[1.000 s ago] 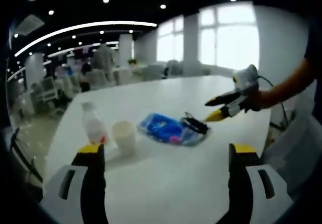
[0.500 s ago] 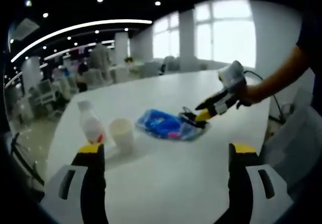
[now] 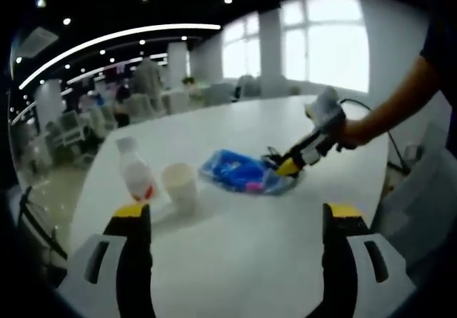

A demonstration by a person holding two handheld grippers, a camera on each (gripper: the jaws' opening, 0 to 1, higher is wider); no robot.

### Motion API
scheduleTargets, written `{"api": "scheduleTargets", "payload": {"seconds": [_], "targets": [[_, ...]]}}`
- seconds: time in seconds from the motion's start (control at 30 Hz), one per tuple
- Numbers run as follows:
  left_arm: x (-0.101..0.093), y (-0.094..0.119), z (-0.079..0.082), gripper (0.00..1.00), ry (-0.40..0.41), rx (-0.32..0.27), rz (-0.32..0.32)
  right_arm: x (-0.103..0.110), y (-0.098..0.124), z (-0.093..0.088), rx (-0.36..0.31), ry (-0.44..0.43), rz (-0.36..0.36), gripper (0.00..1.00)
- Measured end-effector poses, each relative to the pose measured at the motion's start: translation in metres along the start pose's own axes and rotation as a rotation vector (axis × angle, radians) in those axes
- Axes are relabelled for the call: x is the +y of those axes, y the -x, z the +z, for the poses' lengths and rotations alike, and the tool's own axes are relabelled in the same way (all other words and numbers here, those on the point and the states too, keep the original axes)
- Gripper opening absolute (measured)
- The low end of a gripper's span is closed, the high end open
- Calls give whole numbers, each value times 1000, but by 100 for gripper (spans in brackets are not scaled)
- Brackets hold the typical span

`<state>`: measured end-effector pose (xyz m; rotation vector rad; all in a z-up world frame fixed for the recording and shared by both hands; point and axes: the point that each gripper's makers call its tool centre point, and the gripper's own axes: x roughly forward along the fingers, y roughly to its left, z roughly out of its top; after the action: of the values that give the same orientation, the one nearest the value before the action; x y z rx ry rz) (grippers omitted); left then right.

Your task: Arrange the tabletop items into an orderly group along one side of the table until the central work area is clear of visible clutter.

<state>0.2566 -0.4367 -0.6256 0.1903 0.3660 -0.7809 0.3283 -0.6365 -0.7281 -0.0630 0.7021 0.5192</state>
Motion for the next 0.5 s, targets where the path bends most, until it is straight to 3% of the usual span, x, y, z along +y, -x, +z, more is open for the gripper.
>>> {"api": "scheduleTargets", "payload": {"seconds": [0.2, 0.5], "targets": [[-2, 0, -1, 95, -13, 11, -5, 3, -4, -6, 45, -16, 9, 17], [-4, -1, -2, 94, -25, 16, -13, 4, 2, -11, 48, -80, 13, 10]]}}
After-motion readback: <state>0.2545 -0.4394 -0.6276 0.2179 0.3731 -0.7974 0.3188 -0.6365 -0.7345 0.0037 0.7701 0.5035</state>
